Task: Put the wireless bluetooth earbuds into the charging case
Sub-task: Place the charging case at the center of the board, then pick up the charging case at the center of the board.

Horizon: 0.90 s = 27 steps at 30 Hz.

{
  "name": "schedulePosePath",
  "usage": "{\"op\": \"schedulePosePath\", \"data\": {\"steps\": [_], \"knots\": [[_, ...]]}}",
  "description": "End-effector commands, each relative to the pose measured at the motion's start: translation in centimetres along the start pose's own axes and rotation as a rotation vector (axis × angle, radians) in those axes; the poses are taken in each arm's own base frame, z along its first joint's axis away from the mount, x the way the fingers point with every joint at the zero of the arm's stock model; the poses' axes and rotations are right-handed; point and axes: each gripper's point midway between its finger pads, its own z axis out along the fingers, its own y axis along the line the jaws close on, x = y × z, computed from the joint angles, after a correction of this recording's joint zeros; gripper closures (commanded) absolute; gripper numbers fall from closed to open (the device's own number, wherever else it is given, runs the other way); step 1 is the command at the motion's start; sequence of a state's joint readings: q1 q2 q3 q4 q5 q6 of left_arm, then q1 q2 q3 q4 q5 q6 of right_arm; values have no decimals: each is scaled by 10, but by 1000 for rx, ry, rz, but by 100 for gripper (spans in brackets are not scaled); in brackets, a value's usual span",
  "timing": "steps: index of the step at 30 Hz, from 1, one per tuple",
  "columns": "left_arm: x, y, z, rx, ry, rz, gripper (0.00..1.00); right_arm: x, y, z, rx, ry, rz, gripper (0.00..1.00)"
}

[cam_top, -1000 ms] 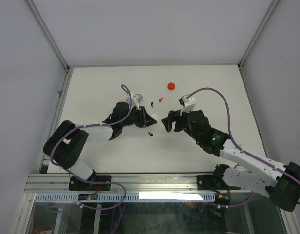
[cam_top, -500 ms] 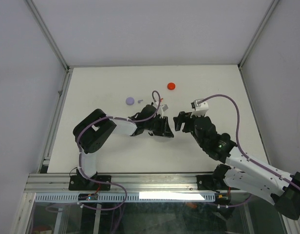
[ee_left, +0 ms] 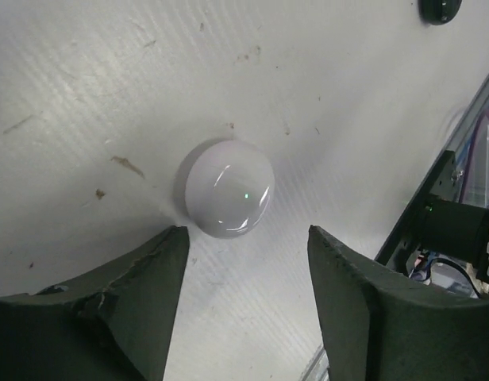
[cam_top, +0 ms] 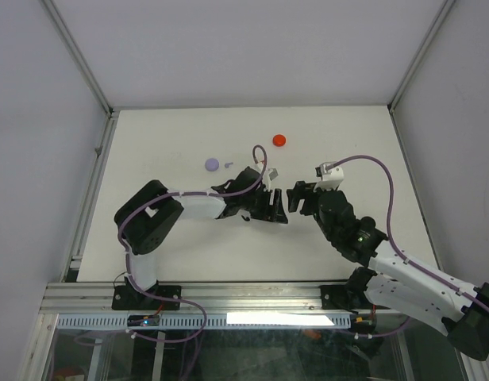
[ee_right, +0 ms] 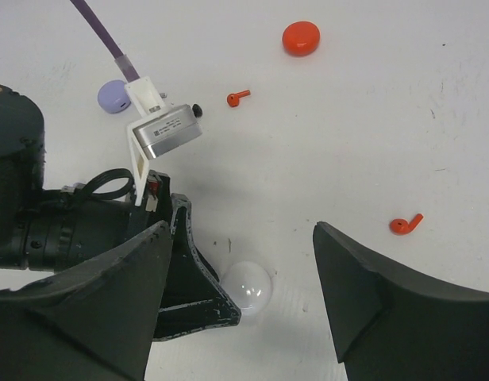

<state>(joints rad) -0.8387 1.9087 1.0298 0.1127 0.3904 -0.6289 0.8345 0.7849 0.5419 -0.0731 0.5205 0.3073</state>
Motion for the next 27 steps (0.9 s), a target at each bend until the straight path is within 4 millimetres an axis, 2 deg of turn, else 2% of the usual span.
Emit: {"op": "schedulePosePath", "data": {"steps": [1,3,7,10,17,21,27], "knots": [[-21,17,-26,-196,-80,71,30,-13,-4,2,26,-54,24,25],[-32,24,-39,-256,-119,81,23,-12,-4,3,28,-50,22,25],[-56,42,-69,-334,-198,65,18,-12,-3,3,24,-50,25,25],[-77,66,-94,-419,-263,37,16,-10,-5,4,27,-50,24,25],[-128,124,-152,-688,-444,-19,3,-6,-7,5,27,-61,32,25],[-148,153,-168,-818,-499,-56,1,-1,-9,9,33,-59,24,25],[-175,187,-174,-919,-547,-111,2,11,-11,16,34,-42,6,25]]}}
